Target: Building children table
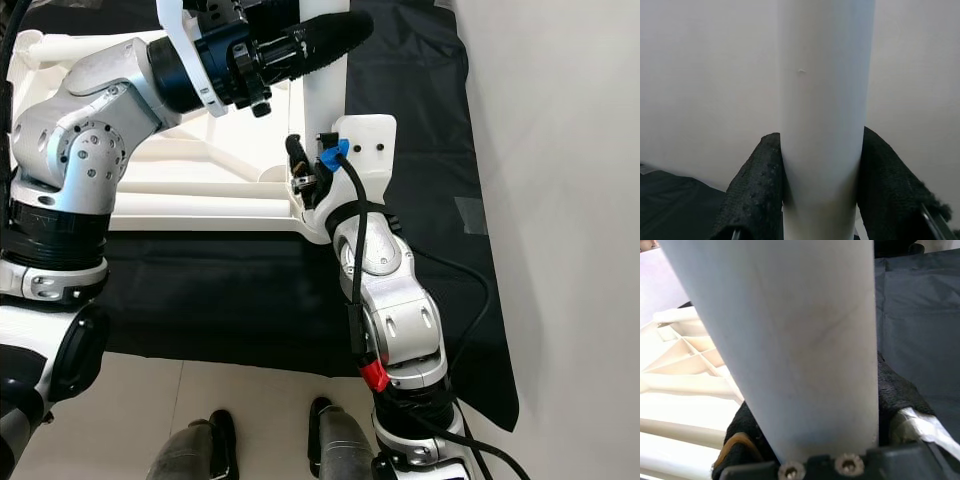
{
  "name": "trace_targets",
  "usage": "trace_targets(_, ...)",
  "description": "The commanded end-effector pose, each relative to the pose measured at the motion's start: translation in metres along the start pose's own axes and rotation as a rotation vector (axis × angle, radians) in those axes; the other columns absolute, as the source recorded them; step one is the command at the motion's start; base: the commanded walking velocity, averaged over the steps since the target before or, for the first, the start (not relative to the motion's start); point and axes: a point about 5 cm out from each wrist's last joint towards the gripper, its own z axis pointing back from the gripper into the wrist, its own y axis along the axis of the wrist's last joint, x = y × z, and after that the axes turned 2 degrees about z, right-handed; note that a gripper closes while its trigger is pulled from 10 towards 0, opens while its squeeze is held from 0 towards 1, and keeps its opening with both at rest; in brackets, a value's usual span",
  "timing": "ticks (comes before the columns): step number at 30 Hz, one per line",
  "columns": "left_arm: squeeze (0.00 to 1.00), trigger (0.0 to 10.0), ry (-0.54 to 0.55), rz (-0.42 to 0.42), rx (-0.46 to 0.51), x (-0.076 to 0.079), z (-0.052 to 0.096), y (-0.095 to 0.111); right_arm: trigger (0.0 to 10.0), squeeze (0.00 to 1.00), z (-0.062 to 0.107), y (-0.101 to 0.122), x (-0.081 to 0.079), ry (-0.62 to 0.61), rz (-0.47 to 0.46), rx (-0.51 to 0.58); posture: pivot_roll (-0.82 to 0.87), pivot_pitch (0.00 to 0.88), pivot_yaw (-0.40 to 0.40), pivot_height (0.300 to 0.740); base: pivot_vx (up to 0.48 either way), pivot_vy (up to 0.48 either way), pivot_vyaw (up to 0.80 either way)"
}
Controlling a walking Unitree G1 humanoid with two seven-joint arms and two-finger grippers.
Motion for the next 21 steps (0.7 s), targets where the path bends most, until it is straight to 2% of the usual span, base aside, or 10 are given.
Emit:
trace_targets(1,0.00,0.0,-0.008,-0.011,0.002,0.001,-0.002,0.000,10.0,0.00,0.000,-0.037,-0.007,0.051,-0.029,-0.196,-0.02,0.294,-0.008,0.740,0.000,0.000,0.00)
trace_targets(4,0.00,0.0,-0.010,-0.011,0.001,0.001,-0.002,0.000,10.0,0.00,-0.001,-0.036,-0.004,0.054,-0.038,-0.192,-0.02,0.294,-0.008,0.740,0.000,0.000,0.00)
trace_targets(5,0.00,0.0,-0.013,-0.010,-0.001,0.001,-0.002,-0.001,10.0,0.71,-0.002,-0.035,0.000,0.062,-0.047,-0.181,-0.02,0.291,-0.006,0.740,0.000,0.000,0.00)
trace_targets(6,0.00,0.0,-0.017,-0.010,-0.003,0.001,-0.003,-0.002,10.0,1.00,-0.004,-0.033,0.004,0.089,-0.067,-0.163,-0.02,0.290,-0.007,0.740,0.000,0.000,0.00)
trace_targets(9,0.00,0.0,-0.021,-0.009,-0.005,0.002,-0.003,-0.003,10.0,1.00,-0.007,-0.029,0.008,0.134,-0.096,-0.134,-0.02,0.290,-0.006,0.740,0.000,0.000,0.00)
trace_targets(11,0.00,0.0,-0.032,-0.008,-0.008,0.004,-0.003,-0.004,10.0,1.00,-0.010,-0.017,0.016,0.254,-0.125,-0.055,-0.02,0.289,-0.006,0.740,0.000,0.000,0.00)
trace_targets(12,0.00,0.0,-0.032,-0.008,-0.008,0.004,-0.003,-0.004,10.0,1.00,-0.010,-0.017,0.016,0.254,-0.125,-0.055,-0.02,0.289,-0.006,0.740,0.000,0.000,0.00)
trace_targets(16,0.00,0.0,-0.050,-0.010,-0.008,0.007,-0.005,-0.004,10.0,1.00,-0.014,0.005,0.037,0.460,-0.081,0.057,-0.01,0.289,-0.007,0.740,0.000,0.000,0.00)
trace_targets(18,0.00,0.0,-0.050,-0.010,-0.008,0.007,-0.005,-0.004,10.0,1.00,-0.014,0.005,0.037,0.460,-0.081,0.057,-0.01,0.289,-0.007,0.740,0.000,0.000,0.00)
trace_targets(21,0.00,0.0,-0.058,-0.013,-0.006,0.008,-0.007,-0.004,10.0,1.00,-0.011,0.016,0.043,0.651,-0.081,0.114,-0.01,0.292,-0.006,0.740,0.000,0.000,0.00)
